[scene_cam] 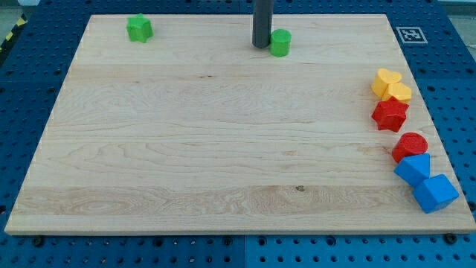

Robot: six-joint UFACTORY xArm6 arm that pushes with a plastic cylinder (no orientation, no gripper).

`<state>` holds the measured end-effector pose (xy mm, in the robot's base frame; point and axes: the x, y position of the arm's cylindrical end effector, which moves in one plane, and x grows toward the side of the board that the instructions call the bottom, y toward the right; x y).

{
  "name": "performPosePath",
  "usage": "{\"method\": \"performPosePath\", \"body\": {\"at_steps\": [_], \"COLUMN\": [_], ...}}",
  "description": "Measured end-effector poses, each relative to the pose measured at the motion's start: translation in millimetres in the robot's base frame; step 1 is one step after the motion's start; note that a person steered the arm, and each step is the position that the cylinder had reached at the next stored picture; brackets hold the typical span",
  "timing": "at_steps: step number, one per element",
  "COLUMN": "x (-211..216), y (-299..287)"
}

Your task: Slide the green circle towards the heart

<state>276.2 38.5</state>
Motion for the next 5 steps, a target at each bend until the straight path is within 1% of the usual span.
{"method": "performPosePath", "body": {"at_steps": [1,2,4,5], "x": [-8.9,-0.3,1.4,16.5], "y": [-2.8,31.3,33.8,33.8]}}
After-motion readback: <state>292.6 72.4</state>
